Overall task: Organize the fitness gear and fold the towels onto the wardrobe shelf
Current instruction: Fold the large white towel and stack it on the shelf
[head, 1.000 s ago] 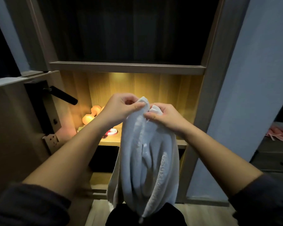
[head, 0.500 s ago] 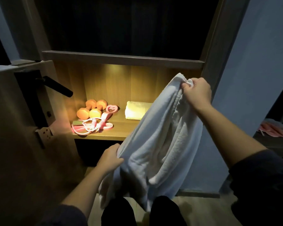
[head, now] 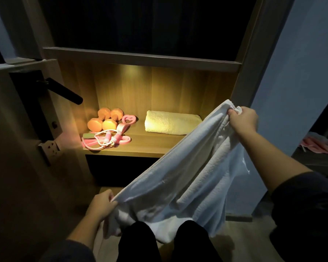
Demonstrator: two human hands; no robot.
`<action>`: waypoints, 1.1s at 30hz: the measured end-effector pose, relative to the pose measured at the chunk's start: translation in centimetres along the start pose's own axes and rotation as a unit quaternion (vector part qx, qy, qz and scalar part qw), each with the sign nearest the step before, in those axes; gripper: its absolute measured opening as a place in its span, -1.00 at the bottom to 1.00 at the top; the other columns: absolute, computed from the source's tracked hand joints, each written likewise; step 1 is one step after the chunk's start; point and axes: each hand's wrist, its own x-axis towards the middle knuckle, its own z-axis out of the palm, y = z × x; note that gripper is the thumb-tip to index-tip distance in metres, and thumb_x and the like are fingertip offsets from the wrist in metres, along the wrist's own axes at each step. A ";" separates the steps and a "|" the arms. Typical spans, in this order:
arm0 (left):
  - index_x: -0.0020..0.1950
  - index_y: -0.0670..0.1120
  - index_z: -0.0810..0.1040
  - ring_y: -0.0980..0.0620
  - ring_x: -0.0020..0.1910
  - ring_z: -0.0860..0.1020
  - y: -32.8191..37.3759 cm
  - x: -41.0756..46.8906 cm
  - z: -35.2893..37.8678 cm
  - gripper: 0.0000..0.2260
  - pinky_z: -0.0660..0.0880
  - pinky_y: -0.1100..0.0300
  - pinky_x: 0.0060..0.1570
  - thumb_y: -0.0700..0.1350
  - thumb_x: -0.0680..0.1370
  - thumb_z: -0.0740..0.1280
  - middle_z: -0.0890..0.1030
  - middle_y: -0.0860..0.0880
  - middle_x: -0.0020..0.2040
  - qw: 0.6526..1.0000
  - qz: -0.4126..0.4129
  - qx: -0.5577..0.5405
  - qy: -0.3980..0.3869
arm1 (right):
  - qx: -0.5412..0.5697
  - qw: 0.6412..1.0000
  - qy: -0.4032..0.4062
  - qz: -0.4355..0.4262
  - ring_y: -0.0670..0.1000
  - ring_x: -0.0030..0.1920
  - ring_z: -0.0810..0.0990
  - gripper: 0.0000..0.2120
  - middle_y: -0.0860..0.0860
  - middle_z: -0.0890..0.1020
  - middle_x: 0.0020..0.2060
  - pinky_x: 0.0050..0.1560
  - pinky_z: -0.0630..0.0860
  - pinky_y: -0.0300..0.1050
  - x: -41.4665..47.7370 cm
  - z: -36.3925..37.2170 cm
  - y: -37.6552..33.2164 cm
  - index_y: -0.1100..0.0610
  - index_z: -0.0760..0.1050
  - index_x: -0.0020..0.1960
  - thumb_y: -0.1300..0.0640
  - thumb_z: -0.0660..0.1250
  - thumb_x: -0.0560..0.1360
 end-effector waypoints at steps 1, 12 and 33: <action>-0.10 -0.16 0.46 -0.07 -0.18 0.51 -0.4 0.1 0.0 -0.90 0.38 0.08 -0.23 -0.15 0.55 0.33 0.56 -0.10 -0.17 0.999 -0.018 -0.030 0.007 | 0.002 1.000 -0.002 0.000 0.07 -0.16 0.55 -0.79 0.04 0.59 -0.15 -0.17 0.45 -0.08 0.0 0.2 0.1 0.08 0.57 -0.04 -0.05 0.29 0.58; -0.13 -0.14 0.49 -0.04 -0.23 0.50 -3.1 -1.0 -0.7 -0.87 0.40 0.13 -0.30 -0.16 0.54 0.41 0.57 -0.13 -0.20 0.990 -0.024 -0.142 0.009 | -0.001 0.999 0.013 0.044 0.13 -0.12 0.56 -0.78 0.08 0.60 -0.15 -0.14 0.42 -0.06 0.8 -0.1 1.6 0.12 0.56 -0.07 -0.03 0.28 0.57; -0.06 -0.25 0.55 -0.18 -0.14 0.56 -7.1 -2.2 -0.8 -0.88 0.49 0.10 -0.22 -0.29 0.45 0.45 0.58 -0.25 -0.10 0.954 -0.246 -0.171 -0.027 | -0.037 0.997 0.017 0.069 0.21 -0.03 0.60 -0.72 0.15 0.65 -0.03 -0.04 0.50 0.00 0.2 0.6 3.9 0.17 0.59 0.04 -0.04 0.28 0.57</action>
